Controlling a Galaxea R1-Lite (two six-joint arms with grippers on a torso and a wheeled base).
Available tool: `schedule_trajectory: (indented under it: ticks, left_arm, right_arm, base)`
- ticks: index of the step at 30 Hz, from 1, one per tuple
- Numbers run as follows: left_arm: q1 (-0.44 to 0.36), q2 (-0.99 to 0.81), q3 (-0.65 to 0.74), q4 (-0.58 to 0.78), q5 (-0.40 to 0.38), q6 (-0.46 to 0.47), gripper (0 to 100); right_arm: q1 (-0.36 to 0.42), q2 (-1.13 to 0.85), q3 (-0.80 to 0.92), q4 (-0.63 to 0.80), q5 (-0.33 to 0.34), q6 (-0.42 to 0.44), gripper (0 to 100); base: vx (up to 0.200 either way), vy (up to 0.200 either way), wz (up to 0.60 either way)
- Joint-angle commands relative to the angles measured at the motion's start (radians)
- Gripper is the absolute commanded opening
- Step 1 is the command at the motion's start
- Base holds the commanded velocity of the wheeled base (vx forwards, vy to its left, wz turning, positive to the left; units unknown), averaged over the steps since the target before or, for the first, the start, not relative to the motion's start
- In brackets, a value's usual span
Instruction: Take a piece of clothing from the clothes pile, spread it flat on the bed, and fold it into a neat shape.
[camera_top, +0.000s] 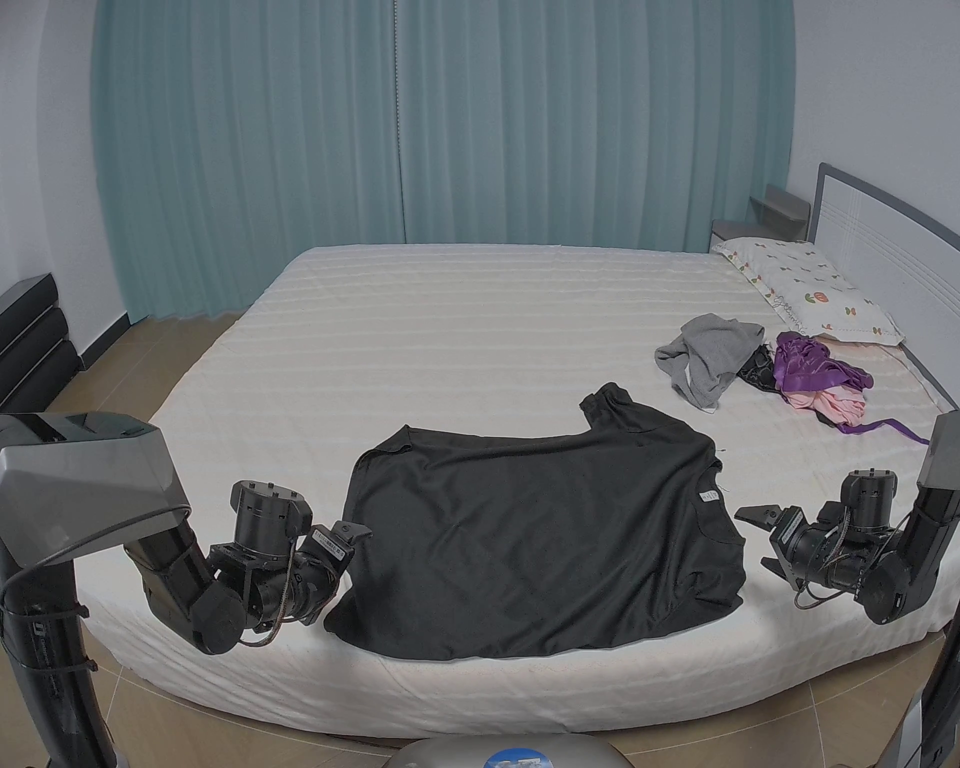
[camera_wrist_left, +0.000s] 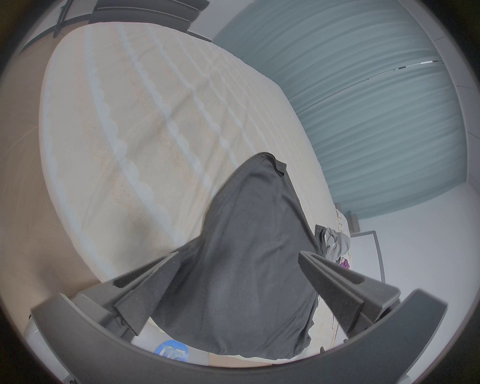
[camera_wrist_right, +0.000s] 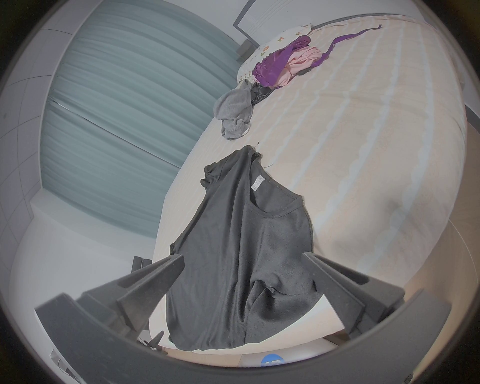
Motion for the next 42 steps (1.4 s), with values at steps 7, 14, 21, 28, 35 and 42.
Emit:
schedule_trajectory:
  ticks: [7, 14, 21, 28, 35, 42]
  left_arm:
    - [-0.007, -0.040, 0.052, 0.000, 0.006, 0.027, 100]
    - [0.005, -0.037, 0.113, 0.015, 0.017, 0.170, 100]
    - [0.013, -0.002, 0.132, 0.041, 0.032, 0.250, 100]
    - [0.011, 0.038, 0.123, 0.049, 0.095, 0.270, 100]
    - [0.017, 0.059, 0.106, 0.081, 0.097, 0.271, 100]
    - [0.014, 0.055, 0.119, 0.084, 0.109, 0.273, 100]
  right_arm:
    - [0.003, 0.011, 0.004, 0.000, -0.001, -0.001, 100]
    - [0.003, 0.013, 0.007, 0.000, -0.003, -0.003, 100]
    - [0.003, 0.013, 0.010, 0.000, -0.003, -0.004, 100]
    - [0.001, 0.015, 0.011, 0.000, -0.003, -0.004, 100]
    - [0.003, 0.041, 0.011, -0.001, -0.007, -0.006, 100]
    - [0.003, 0.057, 0.028, -0.063, -0.007, -0.007, 100]
  base:
    - [0.000, -0.143, 0.00]
    - [0.000, 0.000, 0.00]
    - [0.000, 0.000, 0.00]
    - [0.000, 0.000, 0.00]
    - [0.000, 0.000, 0.00]
    - [0.000, 0.000, 0.00]
